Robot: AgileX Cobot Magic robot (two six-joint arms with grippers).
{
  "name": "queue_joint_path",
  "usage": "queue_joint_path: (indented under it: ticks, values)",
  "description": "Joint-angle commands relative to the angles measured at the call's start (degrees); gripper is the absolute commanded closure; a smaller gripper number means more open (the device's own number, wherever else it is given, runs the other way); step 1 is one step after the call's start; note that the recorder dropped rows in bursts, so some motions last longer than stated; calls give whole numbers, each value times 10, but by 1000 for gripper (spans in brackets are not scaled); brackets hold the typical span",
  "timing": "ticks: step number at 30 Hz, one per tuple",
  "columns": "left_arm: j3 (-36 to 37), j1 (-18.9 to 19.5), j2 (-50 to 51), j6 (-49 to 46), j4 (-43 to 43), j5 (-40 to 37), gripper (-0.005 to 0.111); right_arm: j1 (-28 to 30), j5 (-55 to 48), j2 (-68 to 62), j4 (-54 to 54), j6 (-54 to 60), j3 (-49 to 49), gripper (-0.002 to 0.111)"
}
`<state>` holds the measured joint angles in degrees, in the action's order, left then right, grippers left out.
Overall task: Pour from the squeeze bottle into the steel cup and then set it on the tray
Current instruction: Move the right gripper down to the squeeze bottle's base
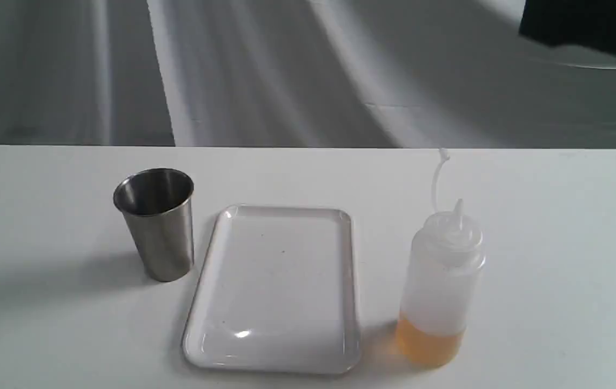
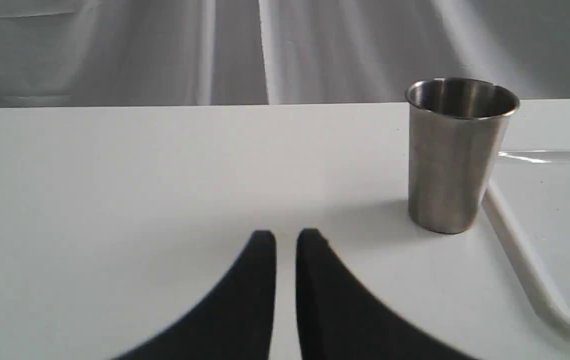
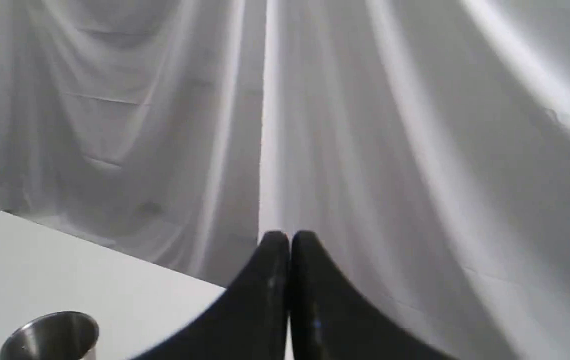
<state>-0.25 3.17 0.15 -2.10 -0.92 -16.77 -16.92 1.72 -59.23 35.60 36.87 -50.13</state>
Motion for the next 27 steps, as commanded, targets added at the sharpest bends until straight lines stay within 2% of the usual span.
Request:
queue_joint_path:
  ticks: [1, 7, 13, 21, 24, 27]
  values:
    - [3, -5, -1, 2, -2, 5, 98, -32, 96, 1, -4, 2, 55, 108]
    - [3, -5, -1, 2, -2, 5, 98, -85, 204, 1, -31, -14, 141, 108]
    - [3, -5, -1, 1, -2, 5, 98, -111, 296, 1, -71, -121, 237, 108]
    - [3, -5, -1, 3, -2, 5, 98, -111, 314, 1, -90, -183, 320, 108]
    - [3, -5, -1, 3, -2, 5, 98, -111, 312, -7, -146, -228, 338, 108]
    - [3, -5, -1, 3, -2, 5, 98, -111, 312, -32, -235, -337, 354, 108]
